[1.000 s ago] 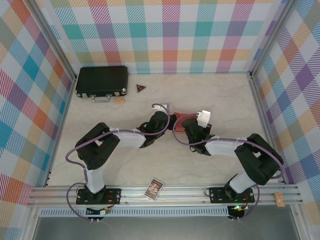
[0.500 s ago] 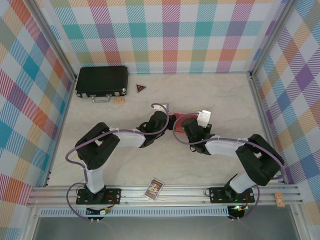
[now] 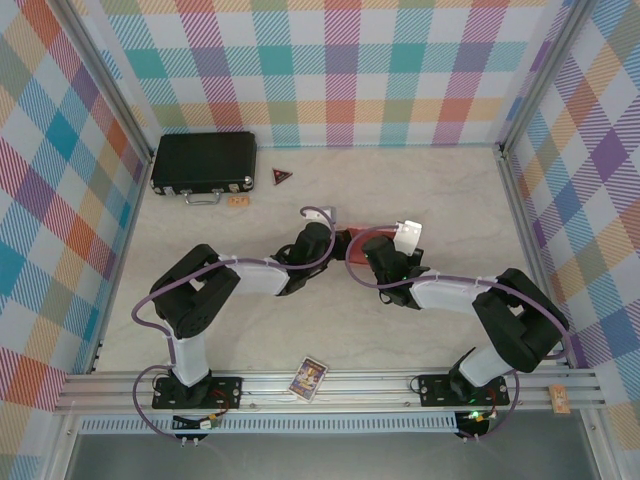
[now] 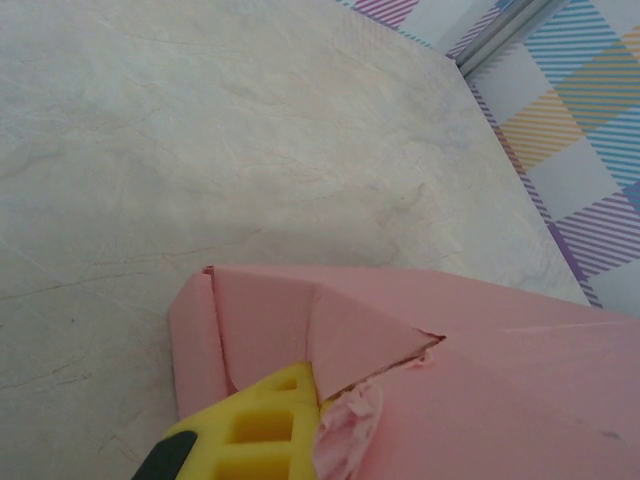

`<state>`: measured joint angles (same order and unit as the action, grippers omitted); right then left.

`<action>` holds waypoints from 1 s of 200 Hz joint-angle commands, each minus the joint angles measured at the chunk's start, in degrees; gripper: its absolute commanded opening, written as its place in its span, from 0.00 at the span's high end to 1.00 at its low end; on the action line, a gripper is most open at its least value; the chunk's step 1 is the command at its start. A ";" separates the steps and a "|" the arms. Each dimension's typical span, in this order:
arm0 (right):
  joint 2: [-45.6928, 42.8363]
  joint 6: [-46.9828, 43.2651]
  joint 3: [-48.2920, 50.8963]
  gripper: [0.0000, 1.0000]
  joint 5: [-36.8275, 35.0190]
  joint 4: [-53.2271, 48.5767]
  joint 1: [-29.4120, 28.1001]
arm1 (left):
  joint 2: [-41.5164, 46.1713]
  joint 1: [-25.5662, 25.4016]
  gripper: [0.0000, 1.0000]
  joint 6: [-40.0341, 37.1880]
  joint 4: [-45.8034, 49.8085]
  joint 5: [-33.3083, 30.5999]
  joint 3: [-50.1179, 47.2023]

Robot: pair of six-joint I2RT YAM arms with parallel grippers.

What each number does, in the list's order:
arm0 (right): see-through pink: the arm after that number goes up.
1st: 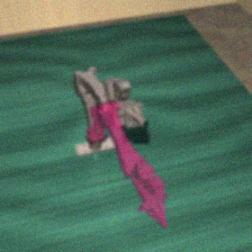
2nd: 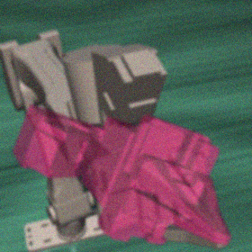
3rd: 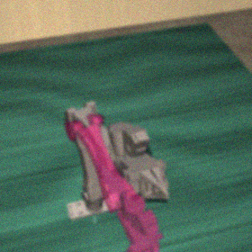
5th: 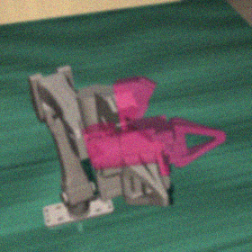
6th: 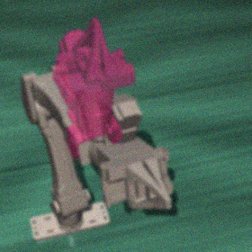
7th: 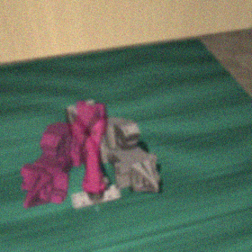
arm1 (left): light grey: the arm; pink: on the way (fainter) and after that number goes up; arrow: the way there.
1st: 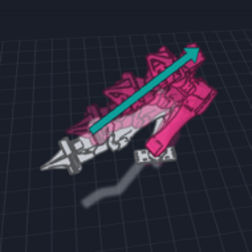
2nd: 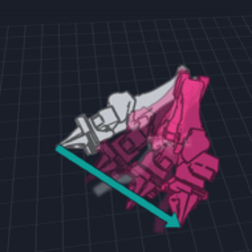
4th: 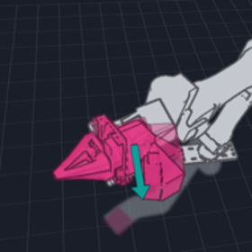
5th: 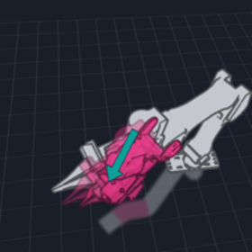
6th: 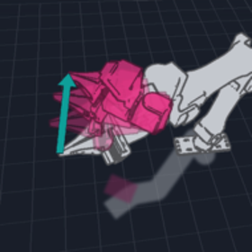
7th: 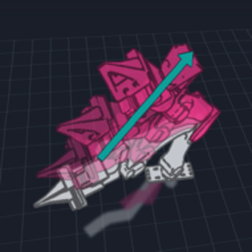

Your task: Fold the paper box

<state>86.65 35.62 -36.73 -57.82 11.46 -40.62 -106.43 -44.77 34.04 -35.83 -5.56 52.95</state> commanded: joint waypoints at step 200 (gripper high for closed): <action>-5.15 4.37 6.10 0.92 0.91 -8.81 -3.47 | -0.17 -0.86 0.93 -6.83 -2.65 1.44 -10.30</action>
<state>83.02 38.35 -32.32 -55.35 6.85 -44.23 -106.43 -45.47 27.79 -42.39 -3.86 45.08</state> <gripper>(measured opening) 0.076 0.069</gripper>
